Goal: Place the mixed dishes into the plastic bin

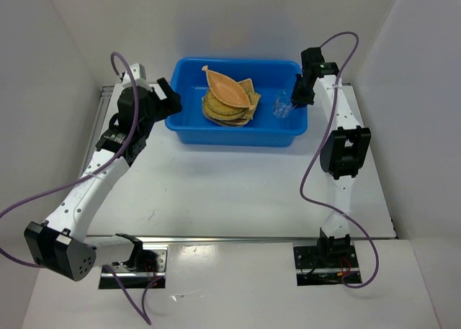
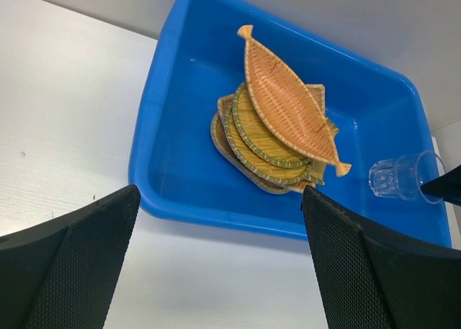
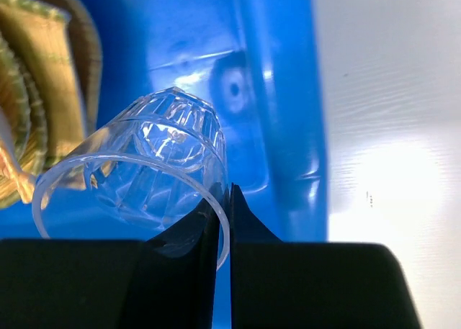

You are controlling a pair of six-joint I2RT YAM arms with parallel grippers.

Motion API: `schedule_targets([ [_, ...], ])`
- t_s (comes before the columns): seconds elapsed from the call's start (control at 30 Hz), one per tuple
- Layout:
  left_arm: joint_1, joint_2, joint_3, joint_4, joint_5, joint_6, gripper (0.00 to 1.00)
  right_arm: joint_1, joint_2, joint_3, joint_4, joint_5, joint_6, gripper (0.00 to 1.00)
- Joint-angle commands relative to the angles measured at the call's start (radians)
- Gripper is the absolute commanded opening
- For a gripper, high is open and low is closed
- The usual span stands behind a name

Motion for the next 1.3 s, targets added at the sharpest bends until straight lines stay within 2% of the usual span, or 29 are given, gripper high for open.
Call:
schedule_targets([
  [0.0,-0.004,0.016,0.023,0.021,-0.014,0.035,1.0,0.003,0.006,-0.021,0.046,-0.003,0.004,0.0],
  [0.17,-0.004,0.025,0.023,0.021,-0.014,0.035,1.0,0.003,0.061,-0.036,0.067,-0.014,0.004,0.0],
  [0.47,-0.004,0.034,0.023,0.031,-0.014,0.035,1.0,0.022,0.227,0.1,-0.002,0.006,-0.015,0.02],
  [0.63,-0.004,0.034,0.032,0.031,-0.014,0.035,1.0,0.031,0.247,0.178,-0.035,0.015,-0.015,0.37],
  [0.73,-0.004,0.044,0.032,0.031,-0.014,0.035,1.0,0.031,0.201,0.214,-0.035,0.015,-0.015,0.49],
  [0.8,-0.004,0.044,0.032,0.031,-0.014,0.035,1.0,0.031,0.151,0.225,-0.035,0.006,-0.015,0.53],
  [0.97,-0.004,0.044,0.041,0.031,-0.005,0.035,1.0,0.031,0.014,0.225,-0.017,-0.004,-0.015,0.55],
  [1.07,-0.004,0.044,0.05,0.012,0.018,0.035,1.0,0.031,-0.104,0.177,-0.008,0.027,-0.015,0.56],
  [1.1,-0.004,0.044,0.059,0.003,0.028,0.035,1.0,0.031,-0.189,0.148,0.01,0.039,-0.015,0.58],
  [1.17,-0.004,0.044,0.059,-0.015,0.074,0.06,1.0,0.031,-0.309,-0.032,0.059,0.061,-0.015,0.63],
  [1.2,-0.004,0.044,0.059,-0.043,0.094,0.06,1.0,0.031,-0.383,-0.121,0.152,0.061,-0.015,0.65],
  [1.23,-0.004,0.044,0.059,-0.061,0.116,0.073,1.0,0.031,-0.543,-0.316,0.203,0.061,-0.015,0.7],
  [1.27,-0.004,0.033,0.049,-0.078,0.139,0.073,1.0,0.031,-0.623,-0.413,0.251,0.061,0.0,0.73],
])
